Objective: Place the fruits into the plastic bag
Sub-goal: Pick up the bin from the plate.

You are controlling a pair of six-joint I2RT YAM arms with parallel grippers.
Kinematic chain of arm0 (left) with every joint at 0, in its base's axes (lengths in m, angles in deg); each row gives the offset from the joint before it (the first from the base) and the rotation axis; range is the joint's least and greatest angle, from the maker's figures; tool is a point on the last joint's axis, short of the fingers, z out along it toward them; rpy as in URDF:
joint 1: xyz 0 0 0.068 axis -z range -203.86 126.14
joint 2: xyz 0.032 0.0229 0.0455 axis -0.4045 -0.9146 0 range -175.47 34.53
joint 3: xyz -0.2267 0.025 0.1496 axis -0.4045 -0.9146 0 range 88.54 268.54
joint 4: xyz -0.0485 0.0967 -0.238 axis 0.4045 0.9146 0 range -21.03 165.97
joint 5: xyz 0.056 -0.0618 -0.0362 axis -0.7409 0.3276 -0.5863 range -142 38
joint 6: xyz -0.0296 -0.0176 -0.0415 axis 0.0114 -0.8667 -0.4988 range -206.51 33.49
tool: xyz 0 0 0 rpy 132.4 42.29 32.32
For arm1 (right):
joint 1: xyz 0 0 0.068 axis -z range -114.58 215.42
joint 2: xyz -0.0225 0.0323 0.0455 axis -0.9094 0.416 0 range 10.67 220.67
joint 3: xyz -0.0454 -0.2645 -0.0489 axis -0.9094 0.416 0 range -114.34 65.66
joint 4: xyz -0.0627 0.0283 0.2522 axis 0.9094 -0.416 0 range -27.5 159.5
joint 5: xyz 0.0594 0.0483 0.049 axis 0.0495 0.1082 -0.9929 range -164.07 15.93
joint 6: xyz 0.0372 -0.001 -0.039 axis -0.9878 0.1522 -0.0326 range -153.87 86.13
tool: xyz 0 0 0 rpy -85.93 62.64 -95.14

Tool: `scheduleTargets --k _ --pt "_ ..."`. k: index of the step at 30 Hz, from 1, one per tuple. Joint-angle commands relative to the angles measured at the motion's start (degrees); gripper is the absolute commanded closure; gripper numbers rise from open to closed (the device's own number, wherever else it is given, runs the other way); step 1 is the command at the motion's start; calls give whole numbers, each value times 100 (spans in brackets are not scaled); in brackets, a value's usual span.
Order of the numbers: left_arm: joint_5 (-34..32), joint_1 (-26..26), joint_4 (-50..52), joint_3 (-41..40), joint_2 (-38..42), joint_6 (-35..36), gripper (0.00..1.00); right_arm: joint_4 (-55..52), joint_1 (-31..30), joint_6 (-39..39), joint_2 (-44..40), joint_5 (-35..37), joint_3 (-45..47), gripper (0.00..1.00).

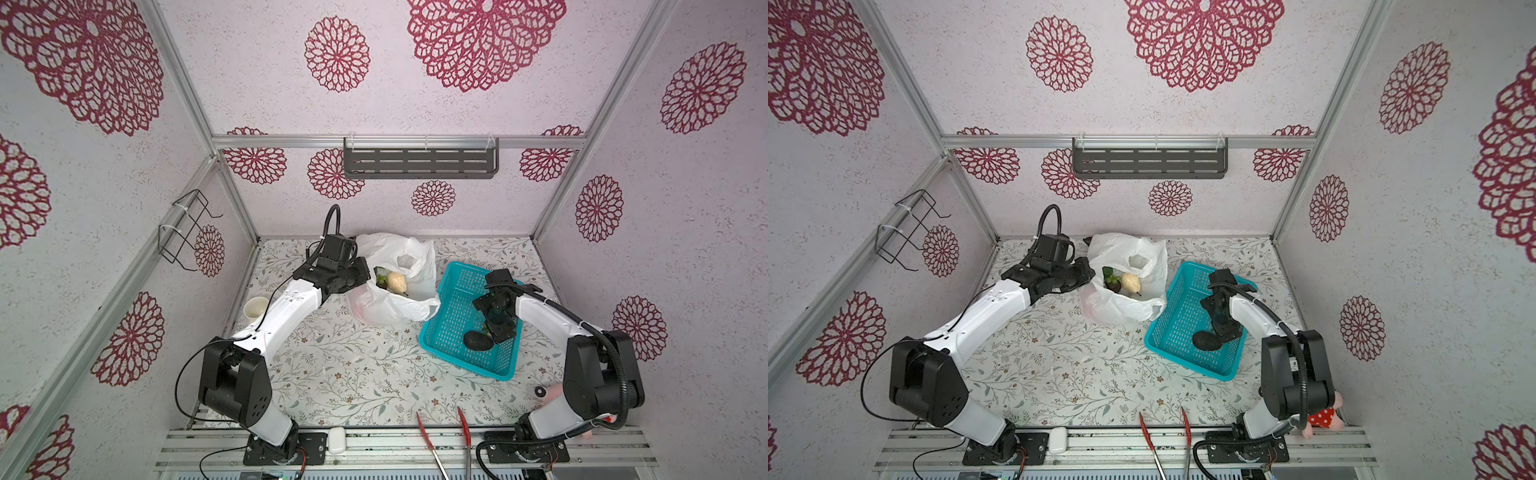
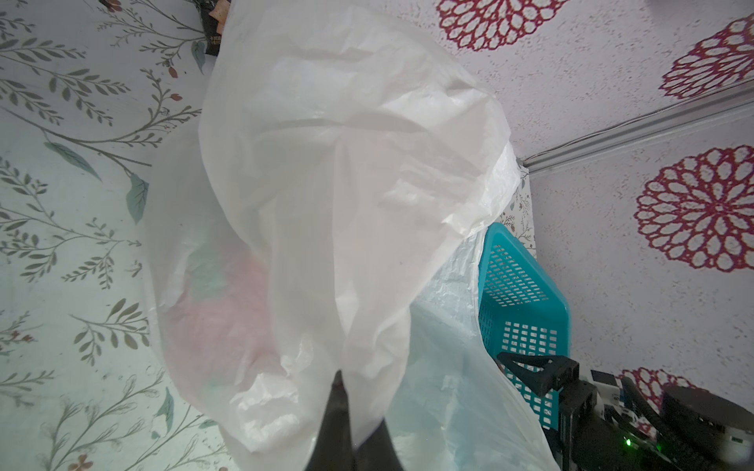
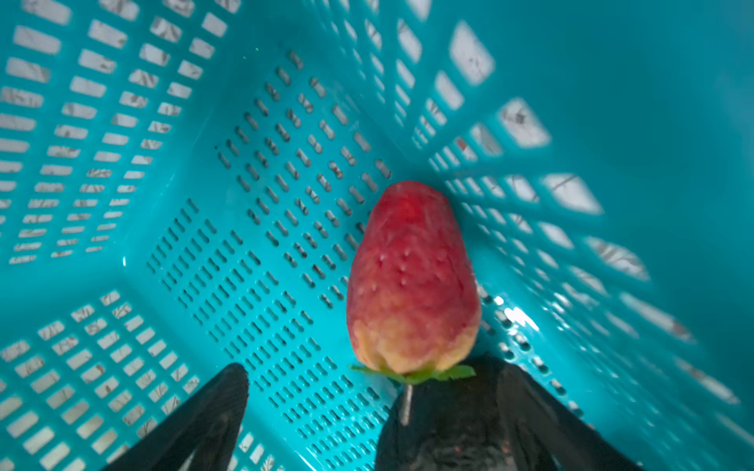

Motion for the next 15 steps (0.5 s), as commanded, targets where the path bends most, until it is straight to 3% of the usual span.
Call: scheduleTargets --k 1,15 --pt "-154 -2 -26 -87 231 43 100 -113 95 -268 199 104 -226 2" --pt "-287 -89 -87 -239 410 25 100 260 169 210 1133 258 -536 26"
